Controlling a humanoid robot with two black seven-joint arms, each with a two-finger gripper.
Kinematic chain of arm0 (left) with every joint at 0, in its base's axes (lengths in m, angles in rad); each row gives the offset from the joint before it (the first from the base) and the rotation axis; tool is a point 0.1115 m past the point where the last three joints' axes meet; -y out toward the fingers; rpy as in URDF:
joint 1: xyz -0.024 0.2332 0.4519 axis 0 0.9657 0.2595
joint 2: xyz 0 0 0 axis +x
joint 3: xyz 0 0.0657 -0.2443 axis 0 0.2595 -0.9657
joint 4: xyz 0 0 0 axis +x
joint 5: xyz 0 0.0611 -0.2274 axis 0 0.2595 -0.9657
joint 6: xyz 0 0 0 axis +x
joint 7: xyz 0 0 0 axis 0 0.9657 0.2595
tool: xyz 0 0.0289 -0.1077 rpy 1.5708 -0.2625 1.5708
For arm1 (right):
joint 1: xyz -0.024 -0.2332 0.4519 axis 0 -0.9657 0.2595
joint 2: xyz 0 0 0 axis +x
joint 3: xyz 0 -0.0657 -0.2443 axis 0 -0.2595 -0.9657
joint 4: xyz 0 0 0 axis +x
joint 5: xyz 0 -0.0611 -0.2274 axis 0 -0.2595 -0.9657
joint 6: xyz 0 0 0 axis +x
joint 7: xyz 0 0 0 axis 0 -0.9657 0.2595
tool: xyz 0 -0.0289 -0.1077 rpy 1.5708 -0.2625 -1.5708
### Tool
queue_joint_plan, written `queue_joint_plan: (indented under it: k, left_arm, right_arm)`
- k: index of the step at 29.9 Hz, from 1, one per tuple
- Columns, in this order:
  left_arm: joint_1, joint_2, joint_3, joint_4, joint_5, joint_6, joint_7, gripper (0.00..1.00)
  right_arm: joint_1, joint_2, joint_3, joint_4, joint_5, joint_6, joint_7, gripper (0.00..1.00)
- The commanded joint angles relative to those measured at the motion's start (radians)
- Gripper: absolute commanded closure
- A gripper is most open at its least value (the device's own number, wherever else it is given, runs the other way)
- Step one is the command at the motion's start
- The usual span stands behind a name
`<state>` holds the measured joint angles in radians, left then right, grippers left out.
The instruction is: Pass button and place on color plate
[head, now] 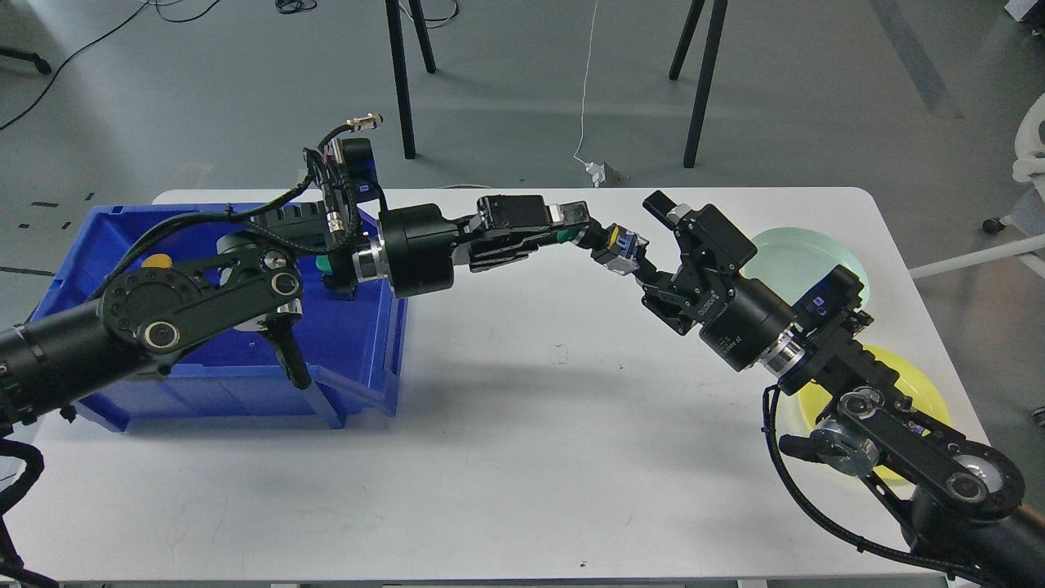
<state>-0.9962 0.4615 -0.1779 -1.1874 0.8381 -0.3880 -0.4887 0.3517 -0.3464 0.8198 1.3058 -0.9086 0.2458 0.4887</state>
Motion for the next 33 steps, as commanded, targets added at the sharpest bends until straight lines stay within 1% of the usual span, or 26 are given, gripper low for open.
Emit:
queue_joint_plan:
  k: [1, 4, 10, 16, 21, 33]
  left_arm:
    - [0.002, -0.003, -0.002, 0.003, -0.001, 0.000, 0.000, 0.79]
    - [0.002, -0.003, -0.003, 0.003, -0.001, 0.000, 0.000, 0.79]
    - [0.011, -0.003, -0.005, 0.003, -0.034, 0.003, 0.000, 0.78]
    - [0.040, -0.003, -0.037, 0.003, -0.071, 0.001, 0.000, 0.78]
    - [0.076, -0.004, -0.084, 0.003, -0.071, 0.001, 0.000, 0.77]
    - [0.082, -0.004, -0.088, 0.003, -0.071, 0.000, 0.000, 0.77]
  right_arm:
    - [-0.010, 0.010, -0.002, 0.029, 0.002, 0.000, 0.000, 0.03]
    - [-0.013, 0.021, -0.004, 0.038, 0.008, 0.000, 0.000, 0.03]
    - [-0.049, 0.056, -0.002, 0.069, 0.014, 0.000, 0.000, 0.13]
    - [-0.074, 0.081, 0.007, 0.070, 0.014, -0.002, 0.000, 0.18]
    - [-0.077, 0.096, 0.022, 0.070, 0.016, -0.006, 0.000, 0.19]
    - [-0.079, 0.125, 0.045, 0.069, 0.033, -0.006, 0.000, 0.20]
